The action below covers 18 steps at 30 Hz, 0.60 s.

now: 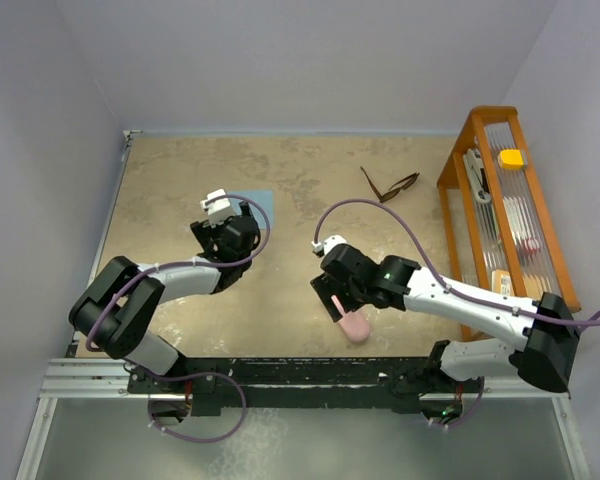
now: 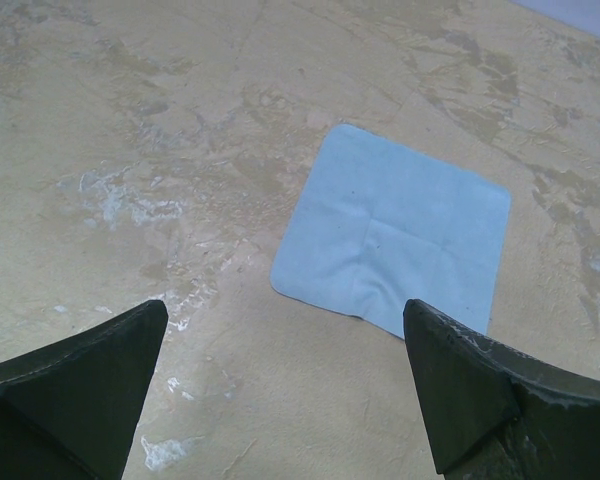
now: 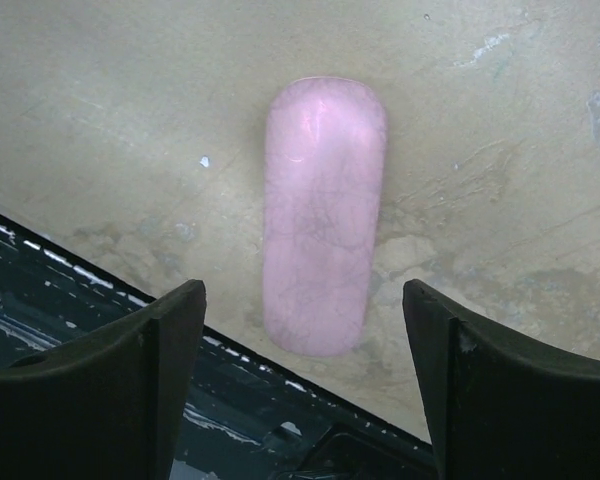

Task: Organize the sunglasses
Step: Adjust the sunglasses case at the center of the board.

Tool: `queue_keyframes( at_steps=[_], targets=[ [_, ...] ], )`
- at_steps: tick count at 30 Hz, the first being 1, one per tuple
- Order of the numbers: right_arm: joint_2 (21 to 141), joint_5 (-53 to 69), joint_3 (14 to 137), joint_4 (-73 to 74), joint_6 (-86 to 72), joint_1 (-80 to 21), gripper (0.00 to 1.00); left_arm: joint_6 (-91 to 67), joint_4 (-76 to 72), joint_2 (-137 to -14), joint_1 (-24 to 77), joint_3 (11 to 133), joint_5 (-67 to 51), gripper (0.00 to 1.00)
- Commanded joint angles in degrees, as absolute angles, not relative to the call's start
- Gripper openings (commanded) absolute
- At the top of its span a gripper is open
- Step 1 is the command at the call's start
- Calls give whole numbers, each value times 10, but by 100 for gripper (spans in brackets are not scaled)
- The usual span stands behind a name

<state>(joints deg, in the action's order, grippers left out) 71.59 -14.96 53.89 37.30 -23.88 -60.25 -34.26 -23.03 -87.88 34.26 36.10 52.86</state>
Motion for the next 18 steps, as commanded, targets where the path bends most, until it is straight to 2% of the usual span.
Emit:
queue_keyframes(
  at_steps=[1,9,18],
  targets=[
    [715,-91,533,394,-192,-570,83,-333,-259,-850,345,356,519,99],
    [760,-18,525,384,-155,-549,85,-333,-266,-846,345,351,514,99],
    [819,-5,508,366,-147,-549,86,-336,-266,-846,345,351,512,99]
  ],
)
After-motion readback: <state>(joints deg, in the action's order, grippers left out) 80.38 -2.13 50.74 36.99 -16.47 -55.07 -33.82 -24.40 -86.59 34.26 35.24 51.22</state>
